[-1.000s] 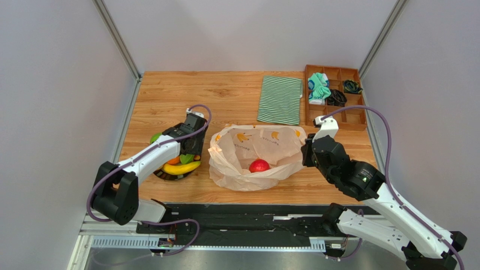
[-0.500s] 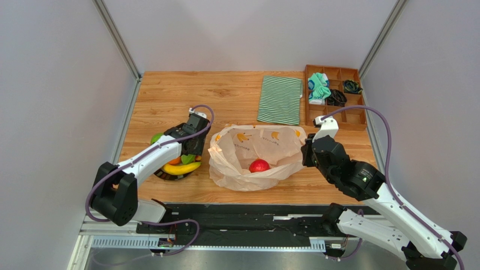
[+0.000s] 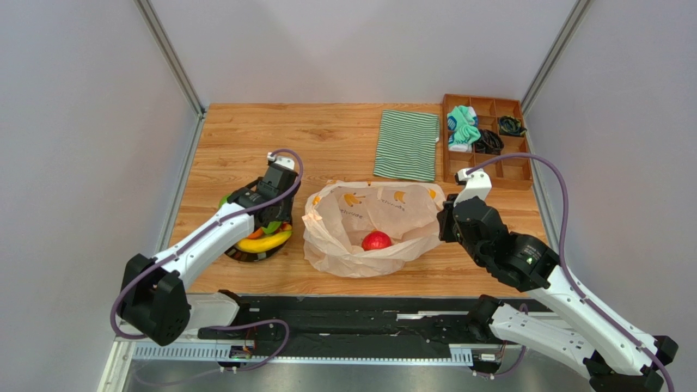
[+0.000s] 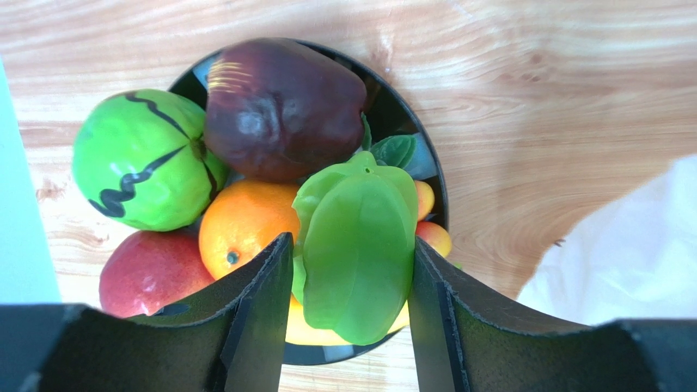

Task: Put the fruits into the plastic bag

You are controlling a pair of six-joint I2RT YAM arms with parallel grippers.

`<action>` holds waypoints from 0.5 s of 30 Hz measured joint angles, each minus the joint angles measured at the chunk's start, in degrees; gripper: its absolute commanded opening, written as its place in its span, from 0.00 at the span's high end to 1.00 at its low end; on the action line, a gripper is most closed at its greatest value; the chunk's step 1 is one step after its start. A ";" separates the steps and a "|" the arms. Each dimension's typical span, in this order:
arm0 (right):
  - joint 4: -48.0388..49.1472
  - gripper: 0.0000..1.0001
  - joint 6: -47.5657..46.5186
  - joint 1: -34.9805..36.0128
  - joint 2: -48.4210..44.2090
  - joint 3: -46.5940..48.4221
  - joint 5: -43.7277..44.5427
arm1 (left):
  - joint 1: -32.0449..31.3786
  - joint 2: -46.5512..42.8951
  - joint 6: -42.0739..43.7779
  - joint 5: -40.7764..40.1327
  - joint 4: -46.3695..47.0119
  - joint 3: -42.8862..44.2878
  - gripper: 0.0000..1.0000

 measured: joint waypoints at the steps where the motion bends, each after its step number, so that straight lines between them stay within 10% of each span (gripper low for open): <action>1: 0.00 1.00 0.00 0.00 0.00 0.00 0.00 | -0.09 -1.05 0.04 0.24 0.09 -0.02 0.50; 15: 0.07 1.00 -0.02 0.00 0.00 0.00 -0.04 | -0.33 -36.65 3.89 21.66 17.75 -5.44 0.53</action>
